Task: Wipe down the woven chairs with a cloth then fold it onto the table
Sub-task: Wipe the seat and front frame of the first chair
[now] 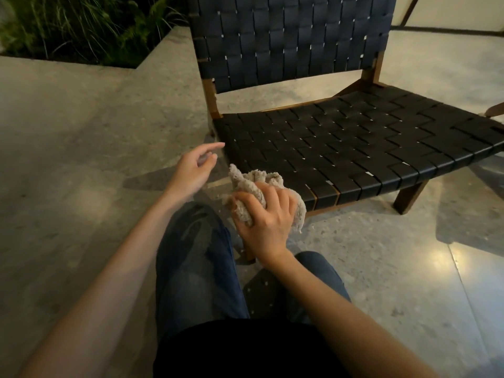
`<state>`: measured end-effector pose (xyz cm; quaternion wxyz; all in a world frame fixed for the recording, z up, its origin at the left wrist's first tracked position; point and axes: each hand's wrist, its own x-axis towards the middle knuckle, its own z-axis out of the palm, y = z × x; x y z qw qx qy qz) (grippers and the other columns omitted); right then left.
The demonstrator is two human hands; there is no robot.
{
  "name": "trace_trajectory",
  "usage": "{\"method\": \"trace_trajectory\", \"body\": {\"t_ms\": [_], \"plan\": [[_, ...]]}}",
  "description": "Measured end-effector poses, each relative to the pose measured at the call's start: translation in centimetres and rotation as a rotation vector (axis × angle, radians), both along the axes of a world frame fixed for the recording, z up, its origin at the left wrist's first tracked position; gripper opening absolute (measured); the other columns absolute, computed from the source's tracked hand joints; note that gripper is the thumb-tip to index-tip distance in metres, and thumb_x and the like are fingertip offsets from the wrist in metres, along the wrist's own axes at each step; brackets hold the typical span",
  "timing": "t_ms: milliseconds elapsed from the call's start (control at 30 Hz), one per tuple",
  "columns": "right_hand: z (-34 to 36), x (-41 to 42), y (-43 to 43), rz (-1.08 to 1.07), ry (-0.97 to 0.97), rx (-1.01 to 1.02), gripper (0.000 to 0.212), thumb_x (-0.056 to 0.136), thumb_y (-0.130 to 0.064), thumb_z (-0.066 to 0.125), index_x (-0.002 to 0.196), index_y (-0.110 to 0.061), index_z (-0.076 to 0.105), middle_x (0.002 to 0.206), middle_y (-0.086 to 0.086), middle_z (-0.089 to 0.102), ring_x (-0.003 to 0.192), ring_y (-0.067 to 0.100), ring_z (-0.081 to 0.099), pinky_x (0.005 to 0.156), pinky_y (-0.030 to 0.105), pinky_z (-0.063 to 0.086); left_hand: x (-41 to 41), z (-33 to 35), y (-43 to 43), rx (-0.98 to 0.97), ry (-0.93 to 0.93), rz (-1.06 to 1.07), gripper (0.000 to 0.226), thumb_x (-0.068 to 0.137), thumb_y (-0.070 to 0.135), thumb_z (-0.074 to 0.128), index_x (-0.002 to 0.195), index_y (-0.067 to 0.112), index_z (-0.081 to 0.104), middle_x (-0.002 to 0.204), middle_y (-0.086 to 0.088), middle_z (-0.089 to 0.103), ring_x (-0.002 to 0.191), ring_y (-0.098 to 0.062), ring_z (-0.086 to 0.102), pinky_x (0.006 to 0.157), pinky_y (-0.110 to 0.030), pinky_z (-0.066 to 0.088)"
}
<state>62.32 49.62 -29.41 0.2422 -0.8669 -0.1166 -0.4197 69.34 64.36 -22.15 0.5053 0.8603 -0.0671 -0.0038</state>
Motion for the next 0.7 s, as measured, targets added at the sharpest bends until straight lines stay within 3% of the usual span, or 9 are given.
{"method": "trace_trajectory", "body": {"t_ms": [167,233,300,433,567,700], "plan": [[-0.5,1.6,-4.7,0.323,-0.222,-0.56,0.036,0.088,-0.03,0.065,0.121,-0.031,0.049,0.128,0.007,0.046,0.104,0.029,0.052,0.083,0.041,0.04,-0.2,0.4,-0.7,0.02,-0.013,-0.021,0.036,0.1,0.012,0.041,0.134,0.016,0.05,0.141,0.0,0.047,0.133,-0.012,0.038,0.101,-0.018,0.031],[0.1,2.3,-6.7,0.462,-0.211,-0.748,0.043,0.094,-0.023,0.057,0.132,-0.034,0.04,0.137,0.01,0.04,0.111,0.032,0.049,0.083,0.042,0.041,-0.2,0.5,-1.2,0.018,0.002,-0.036,0.036,0.1,0.012,0.041,0.135,0.016,0.05,0.142,0.0,0.046,0.134,-0.013,0.037,0.102,-0.019,0.031],[0.9,3.0,-9.3,0.493,-0.101,-0.848,0.048,0.097,-0.028,0.05,0.14,-0.036,0.03,0.141,0.013,0.036,0.112,0.032,0.047,0.082,0.041,0.039,-0.1,0.7,-1.9,0.022,0.013,-0.067,0.036,0.1,0.012,0.04,0.135,0.015,0.049,0.143,-0.002,0.045,0.134,-0.015,0.037,0.105,-0.023,0.032],[2.4,3.1,-15.1,0.245,0.208,-0.745,0.059,0.091,-0.062,0.038,0.142,-0.035,0.031,0.131,0.015,0.051,0.104,0.029,0.052,0.076,0.036,0.04,0.7,0.7,-4.2,0.052,0.022,-0.148,0.035,0.1,0.012,0.041,0.134,0.015,0.05,0.14,-0.005,0.047,0.133,-0.02,0.039,0.109,-0.033,0.033],[2.8,2.9,-18.3,0.071,0.43,-0.637,0.061,0.09,-0.069,0.026,0.137,-0.035,0.043,0.128,0.01,0.054,0.107,0.029,0.051,0.081,0.039,0.041,2.3,-0.1,-7.4,0.131,0.033,-0.226,0.036,0.1,0.017,0.043,0.134,0.023,0.049,0.143,0.0,0.044,0.135,-0.018,0.036,0.108,-0.032,0.033],[2.5,3.3,-21.5,-0.178,0.557,-0.465,0.06,0.091,-0.069,0.019,0.125,-0.034,0.054,0.125,0.004,0.053,0.109,0.025,0.043,0.086,0.036,0.028,4.2,-1.3,-11.9,0.244,0.06,-0.361,0.037,0.098,0.025,0.046,0.135,0.031,0.047,0.144,0.006,0.042,0.133,-0.009,0.035,0.098,-0.023,0.029]]}}
